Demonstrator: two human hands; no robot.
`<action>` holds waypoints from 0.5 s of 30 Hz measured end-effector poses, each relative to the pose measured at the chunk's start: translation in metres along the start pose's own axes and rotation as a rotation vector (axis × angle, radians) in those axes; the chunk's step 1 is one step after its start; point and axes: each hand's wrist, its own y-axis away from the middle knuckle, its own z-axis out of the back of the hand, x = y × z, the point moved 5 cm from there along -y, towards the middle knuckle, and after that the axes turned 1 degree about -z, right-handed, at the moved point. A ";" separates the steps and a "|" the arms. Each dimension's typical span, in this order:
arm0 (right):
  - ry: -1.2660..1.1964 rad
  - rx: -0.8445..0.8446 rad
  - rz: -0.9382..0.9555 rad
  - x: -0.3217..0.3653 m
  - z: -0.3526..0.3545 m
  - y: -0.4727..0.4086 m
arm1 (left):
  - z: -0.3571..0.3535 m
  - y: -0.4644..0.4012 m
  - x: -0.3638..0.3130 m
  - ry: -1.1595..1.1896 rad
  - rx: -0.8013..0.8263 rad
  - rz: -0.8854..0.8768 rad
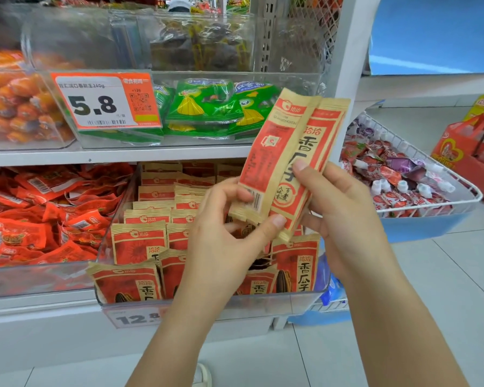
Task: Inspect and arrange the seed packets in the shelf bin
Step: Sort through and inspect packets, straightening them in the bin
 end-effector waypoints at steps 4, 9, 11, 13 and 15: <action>-0.016 -0.008 0.006 0.001 0.001 -0.001 | 0.003 0.000 0.002 -0.230 -0.078 -0.101; 0.014 -0.018 0.004 -0.002 0.001 -0.002 | 0.002 0.003 -0.005 -0.473 -0.033 -0.304; 0.037 -0.030 0.014 -0.002 0.000 -0.002 | -0.003 0.005 -0.007 -0.610 0.007 -0.342; 0.100 -0.052 0.036 -0.002 -0.001 -0.002 | -0.007 0.006 -0.006 -0.687 0.045 -0.332; 0.156 -0.074 0.059 -0.001 -0.001 -0.002 | -0.010 0.005 -0.004 -0.722 0.060 -0.345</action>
